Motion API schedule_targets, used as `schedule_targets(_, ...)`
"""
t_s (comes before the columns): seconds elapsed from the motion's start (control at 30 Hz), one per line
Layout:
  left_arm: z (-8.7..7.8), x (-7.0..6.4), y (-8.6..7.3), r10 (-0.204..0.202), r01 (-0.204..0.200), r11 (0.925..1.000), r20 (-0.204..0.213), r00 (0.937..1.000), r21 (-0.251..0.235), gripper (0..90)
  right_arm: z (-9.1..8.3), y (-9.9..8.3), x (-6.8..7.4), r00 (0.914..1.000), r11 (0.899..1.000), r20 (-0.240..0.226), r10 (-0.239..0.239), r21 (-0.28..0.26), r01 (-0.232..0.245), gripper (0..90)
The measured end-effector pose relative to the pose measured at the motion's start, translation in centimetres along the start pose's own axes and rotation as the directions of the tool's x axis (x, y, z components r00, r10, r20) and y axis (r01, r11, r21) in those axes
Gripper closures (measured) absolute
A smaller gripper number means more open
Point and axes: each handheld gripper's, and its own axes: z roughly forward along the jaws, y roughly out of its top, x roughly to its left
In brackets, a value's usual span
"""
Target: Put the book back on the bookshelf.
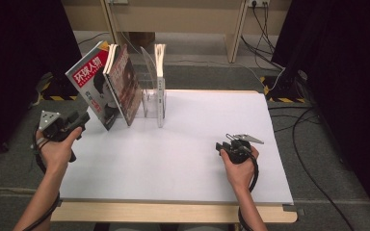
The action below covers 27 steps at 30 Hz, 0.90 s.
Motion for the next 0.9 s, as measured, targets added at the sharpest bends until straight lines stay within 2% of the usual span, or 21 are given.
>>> schedule_targets(0.07, -0.2, 0.0, -0.3, -0.008, 0.008, 1.0, 0.007, 0.9999, 0.004, 52.6, 0.0, 0.0, 0.0, 1.0, 1.0, 0.001, -0.001, 0.002, 0.001, 65.6)
schedule_targets(0.9, -1.8, -0.2, -5.3, 0.005, -0.007, 0.9958, 0.02, 0.9998, 0.091, 52.3, 0.0, 0.1, 0.2, 1.0, 1.0, 0.0, -0.002, 0.001, 0.002, 65.6)
